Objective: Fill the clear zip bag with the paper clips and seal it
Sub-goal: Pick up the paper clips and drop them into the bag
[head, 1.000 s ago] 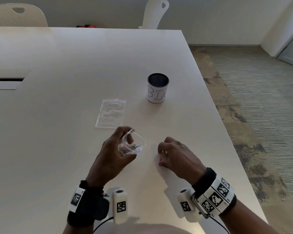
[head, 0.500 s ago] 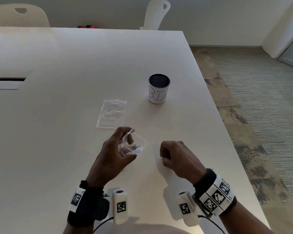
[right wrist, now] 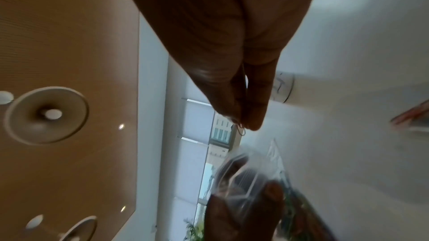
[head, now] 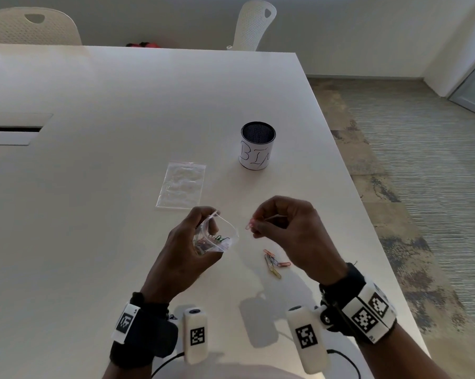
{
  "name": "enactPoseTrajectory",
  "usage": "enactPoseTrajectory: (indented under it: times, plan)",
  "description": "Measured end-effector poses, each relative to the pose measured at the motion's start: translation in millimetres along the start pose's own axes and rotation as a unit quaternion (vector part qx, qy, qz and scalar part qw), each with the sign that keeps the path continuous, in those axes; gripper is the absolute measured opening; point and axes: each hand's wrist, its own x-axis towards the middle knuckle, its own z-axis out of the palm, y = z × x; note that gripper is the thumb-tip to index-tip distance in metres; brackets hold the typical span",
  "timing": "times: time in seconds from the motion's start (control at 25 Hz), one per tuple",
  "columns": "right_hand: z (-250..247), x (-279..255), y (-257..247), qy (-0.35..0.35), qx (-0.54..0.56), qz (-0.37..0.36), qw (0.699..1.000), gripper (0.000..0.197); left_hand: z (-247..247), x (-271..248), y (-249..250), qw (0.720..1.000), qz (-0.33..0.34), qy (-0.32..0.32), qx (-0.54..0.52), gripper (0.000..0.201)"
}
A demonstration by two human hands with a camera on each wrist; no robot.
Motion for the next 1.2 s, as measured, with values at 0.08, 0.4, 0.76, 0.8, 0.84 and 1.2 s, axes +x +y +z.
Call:
enactPoseTrajectory:
  times: [0.08,0.4,0.76,0.8,0.84,1.2]
  plan:
    - [17.6,1.2,-8.4,0.0,-0.028,-0.053,0.998,0.014,-0.4,-0.4,0.9,1.0,0.005,-0.001,0.007,0.054]
    - [31.0,3.8,-12.3,-0.027,-0.141,-0.134,0.981,0.013,-2.9,-3.9,3.8,1.0,-0.004,0.006,-0.005,0.056]
    - [-34.7,-13.1,36.8,-0.167,-0.428,0.031,0.888,0.053,2.0,-2.1,-1.7,1.0,0.001,0.006,-0.014,0.057]
    - [-31.5,-19.6,40.4,-0.178,-0.439,0.034,0.88,0.058,2.5,-1.8,-1.9,1.0,0.0,0.006,-0.017,0.056]
    - [-26.8,-24.9,44.4,-0.177,-0.442,0.03,0.879,0.057,3.0,-1.3,-2.0,1.0,0.0,0.005,-0.02,0.055]
    - [-2.6,-32.3,58.5,-0.096,-0.451,0.017,0.887,0.006,1.6,-1.9,-0.4,1.0,0.002,0.008,-0.008,0.054]
